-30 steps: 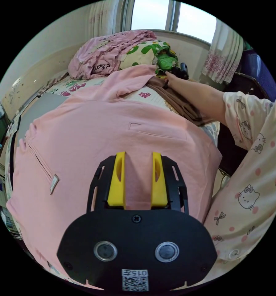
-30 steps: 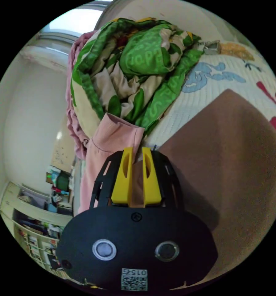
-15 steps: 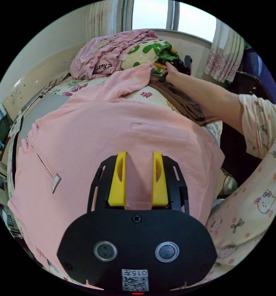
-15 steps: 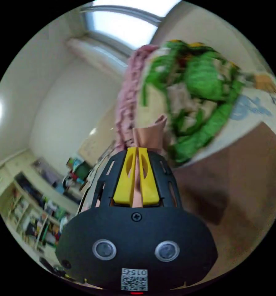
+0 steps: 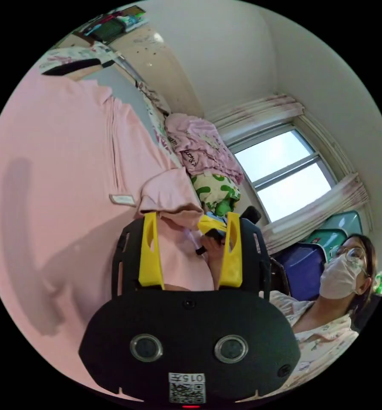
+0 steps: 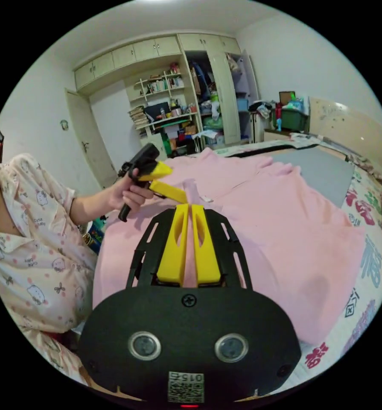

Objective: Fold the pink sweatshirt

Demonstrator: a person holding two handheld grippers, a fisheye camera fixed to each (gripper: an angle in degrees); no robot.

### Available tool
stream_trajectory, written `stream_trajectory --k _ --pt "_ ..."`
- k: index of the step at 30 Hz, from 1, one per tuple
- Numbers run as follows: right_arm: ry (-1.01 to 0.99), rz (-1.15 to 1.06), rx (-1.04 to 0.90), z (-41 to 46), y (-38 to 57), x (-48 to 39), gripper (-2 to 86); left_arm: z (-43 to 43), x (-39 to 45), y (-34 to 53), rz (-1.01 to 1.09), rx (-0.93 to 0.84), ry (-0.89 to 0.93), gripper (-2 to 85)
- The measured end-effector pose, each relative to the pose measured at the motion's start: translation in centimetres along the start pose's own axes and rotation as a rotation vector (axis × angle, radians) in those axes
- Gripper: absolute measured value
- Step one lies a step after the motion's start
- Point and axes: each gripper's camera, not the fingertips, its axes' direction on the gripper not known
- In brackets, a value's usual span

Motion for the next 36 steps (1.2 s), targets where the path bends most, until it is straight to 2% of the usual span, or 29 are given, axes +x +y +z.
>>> stream_trajectory --k 3,5,8,11,14,17,19,21,26,31,36 --pt "-0.014 -0.026 -0.027 -0.1 2.9 -2.0 -0.5 1.8 -3.5 1.7 -0.053 -0.016 0.134 18.7" --pt "-0.008 -0.061 -0.06 0.8 4.3 -3.2 -0.4 2.2 -4.4 2.4 -0.049 0.001 0.151 18.2" --pt "-0.008 -0.083 -0.092 3.1 6.2 -4.8 -0.3 2.9 -5.4 3.8 -0.033 -0.037 0.052 15.6" --pt "-0.026 -0.131 -0.095 5.0 7.8 -6.2 0.3 2.1 -6.8 5.8 -0.017 -0.04 0.006 5.5" --pt "0.02 -0.178 0.067 2.9 10.0 -7.2 1.8 -1.3 -6.2 8.5 0.033 0.023 -0.096 1.1" --pt "0.192 -0.09 0.137 1.4 12.9 -4.9 6.3 -6.3 -4.3 12.1 0.095 0.047 -0.219 0.1" --pt "0.282 -0.009 0.085 2.1 14.2 -2.9 8.2 -10.9 -3.2 15.7 0.108 0.067 -0.325 -0.1" --pt "0.339 0.075 -0.054 5.0 15.2 -0.6 11.9 -13.9 -3.3 18.8 0.083 0.078 -0.392 -0.1" --pt "0.398 0.067 -0.215 13.5 15.7 1.2 13.4 -18.0 -6.0 25.9 -0.02 0.099 -0.407 -0.1" --pt "0.567 0.061 -0.369 23.0 15.8 3.4 8.2 -17.5 -7.2 29.2 -0.039 0.061 -0.404 -0.1" --pt "0.534 0.116 -0.39 25.8 16.5 6.6 0.1 -16.5 -6.5 30.8 -0.017 0.021 -0.467 -0.1"
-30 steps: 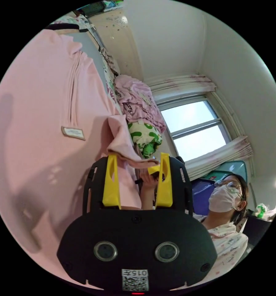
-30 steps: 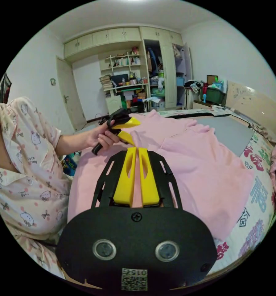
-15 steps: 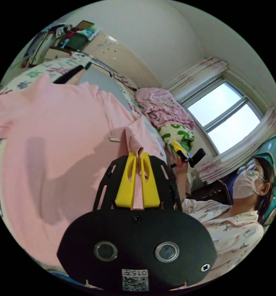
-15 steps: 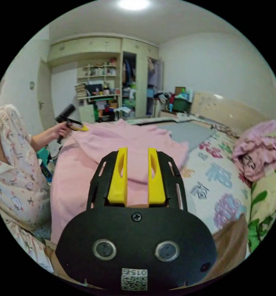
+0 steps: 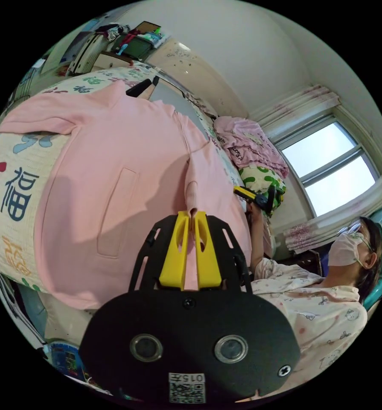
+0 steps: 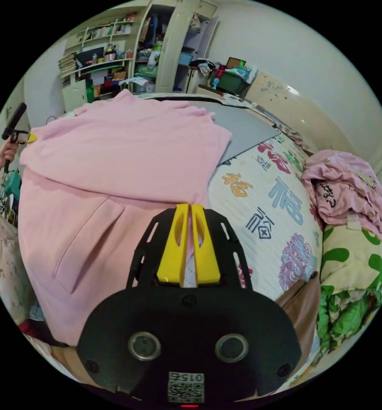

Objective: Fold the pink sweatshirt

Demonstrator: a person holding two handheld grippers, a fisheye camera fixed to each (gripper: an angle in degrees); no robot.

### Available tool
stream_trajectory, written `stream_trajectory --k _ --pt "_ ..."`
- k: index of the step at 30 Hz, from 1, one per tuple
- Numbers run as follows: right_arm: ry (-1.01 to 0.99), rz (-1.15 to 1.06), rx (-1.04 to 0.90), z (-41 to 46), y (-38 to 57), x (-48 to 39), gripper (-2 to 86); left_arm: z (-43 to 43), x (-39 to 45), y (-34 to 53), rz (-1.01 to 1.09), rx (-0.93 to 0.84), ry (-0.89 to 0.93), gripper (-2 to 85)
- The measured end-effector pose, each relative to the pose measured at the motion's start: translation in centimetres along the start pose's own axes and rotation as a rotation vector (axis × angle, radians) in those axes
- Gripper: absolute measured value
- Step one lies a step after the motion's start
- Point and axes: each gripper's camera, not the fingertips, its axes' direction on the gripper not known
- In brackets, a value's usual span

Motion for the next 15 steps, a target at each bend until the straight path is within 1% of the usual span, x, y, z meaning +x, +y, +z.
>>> stream_trajectory --k 2,4,7,10,11,12,14,15 --pt "-0.011 0.0 -0.031 1.7 -0.4 0.3 -0.5 0.6 0.3 0.5 0.015 -0.028 -0.054 0.0" --pt "0.0 -0.023 -0.068 3.8 -0.8 0.0 -0.7 2.2 0.4 1.3 0.043 -0.083 -0.161 0.1" --pt "-0.003 -0.04 -0.058 5.7 -0.9 0.7 -0.8 3.4 0.2 2.2 0.057 -0.11 -0.192 0.7" --pt "-0.107 -0.032 -0.036 6.9 0.3 3.8 -0.8 2.0 0.3 3.2 0.067 -0.112 -0.235 2.1" --pt "-0.17 -0.015 -0.002 6.7 0.9 5.4 -0.8 1.4 0.4 3.5 0.072 -0.111 -0.257 2.4" --pt "-0.208 0.0 0.072 5.6 1.6 6.6 -0.8 0.0 0.7 4.2 0.086 -0.101 -0.307 3.1" --pt "-0.188 0.032 0.184 2.6 2.5 6.8 -0.7 -2.5 1.4 5.4 0.126 -0.061 -0.361 4.5" --pt "-0.143 0.032 0.239 0.4 2.3 5.6 -0.6 -3.8 1.9 6.0 0.157 -0.025 -0.38 5.1"
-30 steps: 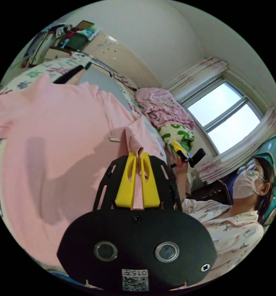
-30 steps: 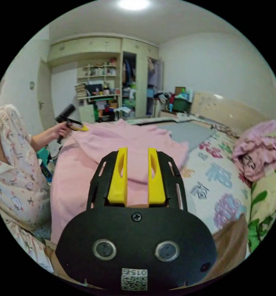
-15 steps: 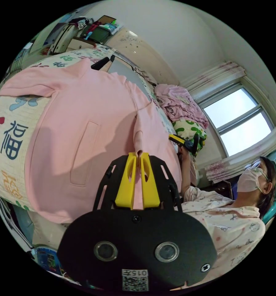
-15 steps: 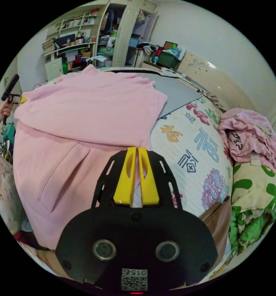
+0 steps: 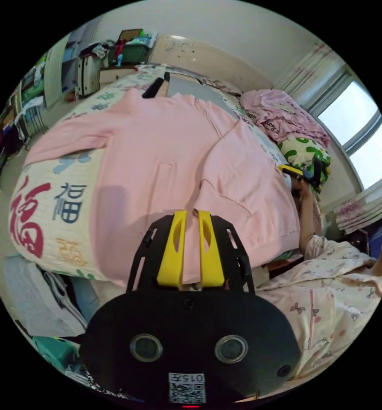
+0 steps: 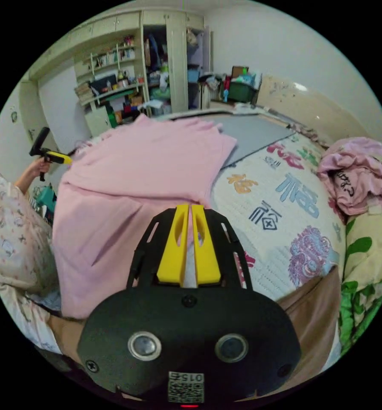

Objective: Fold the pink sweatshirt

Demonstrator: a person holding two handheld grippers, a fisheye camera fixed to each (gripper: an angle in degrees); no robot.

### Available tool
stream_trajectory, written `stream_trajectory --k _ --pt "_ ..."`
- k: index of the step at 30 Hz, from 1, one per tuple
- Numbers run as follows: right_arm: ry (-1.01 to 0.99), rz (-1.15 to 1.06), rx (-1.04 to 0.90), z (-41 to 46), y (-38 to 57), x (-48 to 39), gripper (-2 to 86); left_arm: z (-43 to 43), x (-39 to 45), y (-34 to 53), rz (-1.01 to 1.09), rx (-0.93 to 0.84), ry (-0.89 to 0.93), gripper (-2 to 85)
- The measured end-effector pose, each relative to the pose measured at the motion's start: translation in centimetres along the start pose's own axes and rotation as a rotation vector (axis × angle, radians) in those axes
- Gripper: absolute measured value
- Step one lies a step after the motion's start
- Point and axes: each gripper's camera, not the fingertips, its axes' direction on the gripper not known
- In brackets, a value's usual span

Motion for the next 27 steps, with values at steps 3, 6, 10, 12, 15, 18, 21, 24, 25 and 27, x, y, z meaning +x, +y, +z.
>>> stream_trajectory --k 3,6,10,12,15,18,21,24,25,27 --pt "0.014 -0.066 0.061 -1.8 -4.2 -7.4 -0.6 -1.0 0.6 0.0 0.078 0.073 0.035 5.1" --pt "-0.174 -0.199 0.085 0.5 -7.4 -16.9 -0.8 2.0 2.2 -1.9 0.171 0.06 0.118 5.0" --pt "-0.293 -0.283 -0.012 6.7 -9.5 -25.3 -1.0 7.0 3.1 -3.2 0.235 0.028 0.088 4.6" --pt "-0.362 -0.231 -0.062 10.4 -10.3 -27.4 -1.0 9.3 2.1 -3.1 0.221 -0.053 0.06 4.0" --pt "-0.367 -0.204 -0.069 12.6 -11.3 -28.2 -0.9 8.8 -0.1 -1.0 0.211 -0.024 0.086 3.7" --pt "-0.288 -0.196 -0.121 14.0 -12.8 -28.2 -0.7 4.1 -6.8 2.2 0.05 0.14 0.165 5.0" --pt "-0.228 -0.204 -0.216 15.7 -14.0 -28.1 -0.6 -1.9 -18.7 6.8 -0.257 0.39 0.193 6.3" --pt "-0.198 -0.195 -0.237 15.6 -15.3 -27.3 -0.5 -6.8 -31.3 11.5 -0.561 0.571 0.162 9.0" --pt "-0.199 -0.192 -0.244 15.5 -15.7 -27.0 -0.5 -8.2 -36.2 12.7 -0.665 0.599 0.154 10.8" --pt "-0.218 -0.173 -0.271 15.1 -17.4 -25.5 -0.5 -9.8 -42.1 13.9 -0.781 0.627 0.095 12.8"
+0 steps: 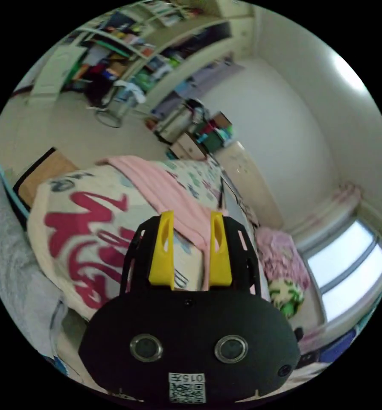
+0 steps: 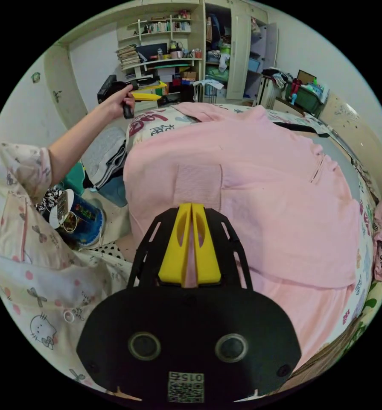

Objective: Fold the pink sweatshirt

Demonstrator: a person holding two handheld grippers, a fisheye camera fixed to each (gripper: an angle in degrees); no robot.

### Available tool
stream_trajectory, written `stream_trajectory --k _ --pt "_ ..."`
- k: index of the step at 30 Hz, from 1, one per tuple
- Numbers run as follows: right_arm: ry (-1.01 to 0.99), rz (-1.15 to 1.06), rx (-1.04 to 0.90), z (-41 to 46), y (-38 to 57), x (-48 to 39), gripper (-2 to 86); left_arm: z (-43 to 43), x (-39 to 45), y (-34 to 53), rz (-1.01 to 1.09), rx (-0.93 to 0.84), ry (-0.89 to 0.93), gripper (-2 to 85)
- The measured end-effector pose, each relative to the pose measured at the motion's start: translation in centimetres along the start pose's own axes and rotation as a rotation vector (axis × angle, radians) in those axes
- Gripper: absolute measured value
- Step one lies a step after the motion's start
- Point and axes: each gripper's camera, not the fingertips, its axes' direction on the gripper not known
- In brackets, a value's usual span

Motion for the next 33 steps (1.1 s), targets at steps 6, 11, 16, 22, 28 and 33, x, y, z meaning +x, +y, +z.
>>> stream_trajectory --k 6,11,16,22,28,33 --pt "-0.012 0.028 -0.041 -3.5 -2.8 3.2 -0.5 5.8 -8.2 -8.7 -0.207 -0.075 -0.104 15.1" --pt "0.023 0.047 -0.076 -7.0 -5.2 5.3 -0.5 11.5 -8.1 -11.6 -0.241 -0.128 -0.204 13.9" --pt "-0.024 0.106 -0.044 -11.3 -5.9 9.2 -0.2 10.7 -2.6 -12.1 -0.154 -0.028 -0.131 5.5" --pt "-0.26 0.251 0.066 -18.9 -4.6 17.4 2.0 2.1 25.9 -3.7 0.684 0.164 0.208 1.6" --pt "-0.633 0.693 0.615 -30.2 2.8 29.7 12.6 0.1 46.7 24.8 1.435 -0.007 0.418 1.2" --pt "-0.711 0.934 0.495 -30.4 5.4 34.5 18.7 4.3 50.6 37.4 1.656 -0.291 0.361 1.3"
